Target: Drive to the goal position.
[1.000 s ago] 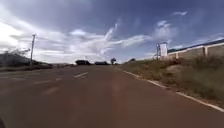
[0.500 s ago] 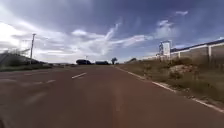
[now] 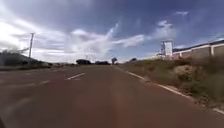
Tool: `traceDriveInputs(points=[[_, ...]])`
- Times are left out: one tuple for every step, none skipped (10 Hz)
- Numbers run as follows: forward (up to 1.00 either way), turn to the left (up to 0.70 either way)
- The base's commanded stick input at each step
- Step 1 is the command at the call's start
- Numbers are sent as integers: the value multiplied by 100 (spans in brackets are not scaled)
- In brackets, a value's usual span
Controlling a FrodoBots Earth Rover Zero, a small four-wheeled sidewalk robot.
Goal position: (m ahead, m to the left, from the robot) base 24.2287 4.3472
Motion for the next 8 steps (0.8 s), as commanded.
traceDriveInputs(points=[[100, 0], [100, 0], [100, 0], [100, 0], [100, 0], [100, 0], [100, 0], [100, 0]])
